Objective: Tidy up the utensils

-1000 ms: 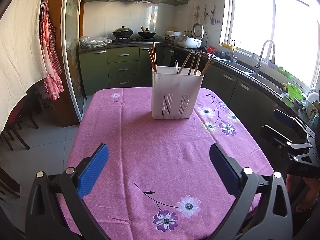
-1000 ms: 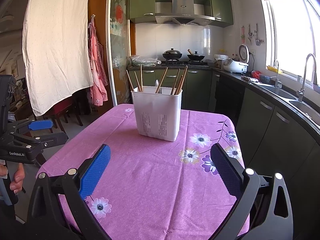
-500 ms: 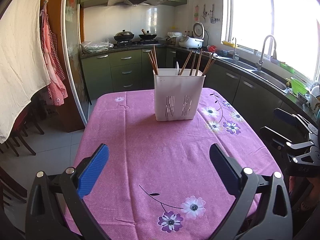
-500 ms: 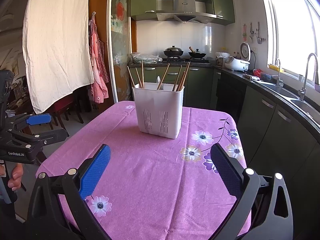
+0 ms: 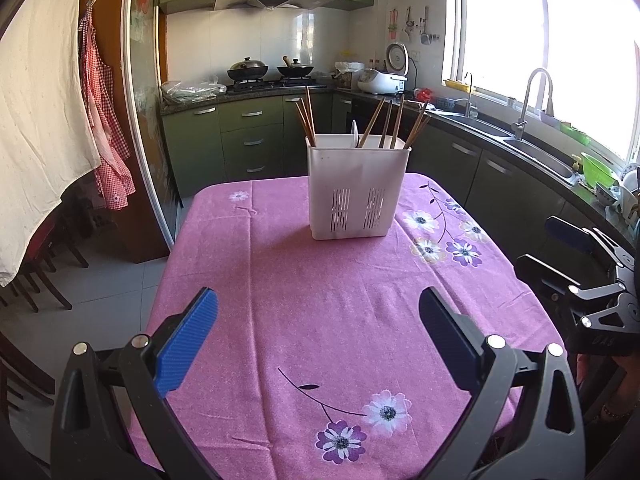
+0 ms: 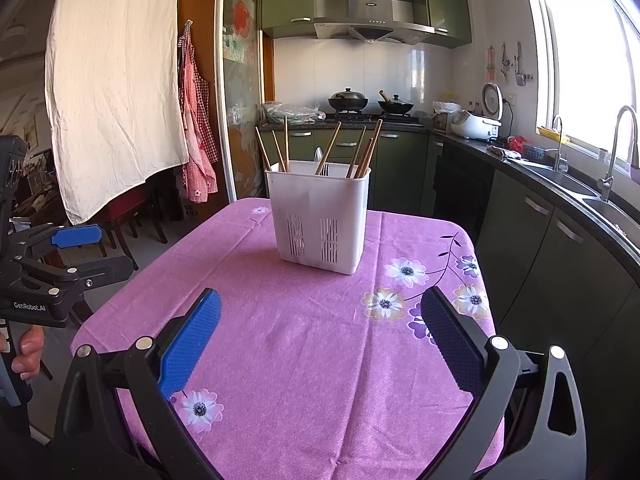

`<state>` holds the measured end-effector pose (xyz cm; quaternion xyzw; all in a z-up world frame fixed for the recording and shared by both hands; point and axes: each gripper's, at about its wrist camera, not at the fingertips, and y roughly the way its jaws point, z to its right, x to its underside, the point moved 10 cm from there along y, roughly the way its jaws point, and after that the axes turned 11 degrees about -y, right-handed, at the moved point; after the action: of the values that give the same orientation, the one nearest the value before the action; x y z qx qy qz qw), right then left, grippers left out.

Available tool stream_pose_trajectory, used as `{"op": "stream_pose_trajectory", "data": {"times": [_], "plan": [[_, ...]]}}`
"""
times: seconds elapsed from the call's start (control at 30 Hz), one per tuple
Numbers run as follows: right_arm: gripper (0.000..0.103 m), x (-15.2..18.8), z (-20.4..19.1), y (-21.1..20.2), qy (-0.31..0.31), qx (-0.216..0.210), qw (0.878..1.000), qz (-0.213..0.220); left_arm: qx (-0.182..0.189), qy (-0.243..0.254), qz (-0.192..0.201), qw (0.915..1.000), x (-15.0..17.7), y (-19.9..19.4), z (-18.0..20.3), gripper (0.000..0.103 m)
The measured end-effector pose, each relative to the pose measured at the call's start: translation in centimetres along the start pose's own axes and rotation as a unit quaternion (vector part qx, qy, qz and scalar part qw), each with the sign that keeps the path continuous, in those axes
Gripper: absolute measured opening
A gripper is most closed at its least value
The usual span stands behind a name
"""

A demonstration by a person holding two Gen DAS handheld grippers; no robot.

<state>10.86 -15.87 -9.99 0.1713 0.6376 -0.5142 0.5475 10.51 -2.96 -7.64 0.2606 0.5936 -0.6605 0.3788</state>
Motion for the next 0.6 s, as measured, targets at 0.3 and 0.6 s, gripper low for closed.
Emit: {"op": "stream_pose_trajectory", "data": {"times": [0.3, 0.6], "plan": [[0.098, 0.15, -0.04, 0.30, -0.001, -0.001, 1.000, -0.003, 0.000, 0.000, -0.001, 1.0000, 0.05, -0.02, 0.08, 0.096], [0.098, 0.32, -0.16, 0.44, -0.002, -0.002, 1.000, -0.004, 0.004, 0.000, -0.005, 1.0000, 0.11, 0.17, 0.10, 0.096]]}}
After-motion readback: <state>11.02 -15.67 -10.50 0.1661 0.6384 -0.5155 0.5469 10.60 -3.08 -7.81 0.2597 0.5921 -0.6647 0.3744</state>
